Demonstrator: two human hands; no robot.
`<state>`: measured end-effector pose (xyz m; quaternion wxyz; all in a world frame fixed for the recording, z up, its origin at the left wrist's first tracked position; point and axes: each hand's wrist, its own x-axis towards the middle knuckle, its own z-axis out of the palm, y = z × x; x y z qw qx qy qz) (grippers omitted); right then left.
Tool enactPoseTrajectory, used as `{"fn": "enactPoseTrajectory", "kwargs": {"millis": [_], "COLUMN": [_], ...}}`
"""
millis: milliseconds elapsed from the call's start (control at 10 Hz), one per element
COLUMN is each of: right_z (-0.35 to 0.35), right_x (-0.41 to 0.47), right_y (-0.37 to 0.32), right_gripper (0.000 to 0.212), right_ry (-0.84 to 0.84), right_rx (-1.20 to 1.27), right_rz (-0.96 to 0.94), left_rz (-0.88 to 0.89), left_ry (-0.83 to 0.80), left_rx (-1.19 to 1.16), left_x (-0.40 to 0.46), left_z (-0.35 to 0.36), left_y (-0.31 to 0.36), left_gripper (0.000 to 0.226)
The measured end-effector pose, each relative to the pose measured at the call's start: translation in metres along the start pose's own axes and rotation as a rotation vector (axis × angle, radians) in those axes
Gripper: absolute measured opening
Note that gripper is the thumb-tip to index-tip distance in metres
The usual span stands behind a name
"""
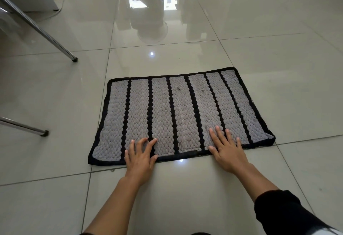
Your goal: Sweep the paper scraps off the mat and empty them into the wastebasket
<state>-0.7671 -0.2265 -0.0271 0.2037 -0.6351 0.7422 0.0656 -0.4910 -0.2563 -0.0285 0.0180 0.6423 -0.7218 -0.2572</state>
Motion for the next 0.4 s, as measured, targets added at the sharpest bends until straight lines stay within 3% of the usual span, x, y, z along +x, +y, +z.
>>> {"fn": "enactPoseTrajectory", "kwargs": {"millis": [200,400], "right_z": [-0.004,-0.025], "right_x": [0.0,0.01], "right_y": [-0.004,-0.029], "right_gripper": [0.059,0.049], "right_ry": [0.079,0.271], "right_rx": [0.058,0.13], "right_rz": [-0.005,-0.112], "left_rz": [-0.004,0.147], "left_ry": [-0.03,0.114], "left_rx": [0.036,0.102], "left_x": [0.001,0.009], "left_z": [-0.004,-0.03], "left_y": [0.002,0.005], "left_gripper": [0.049,0.045]}}
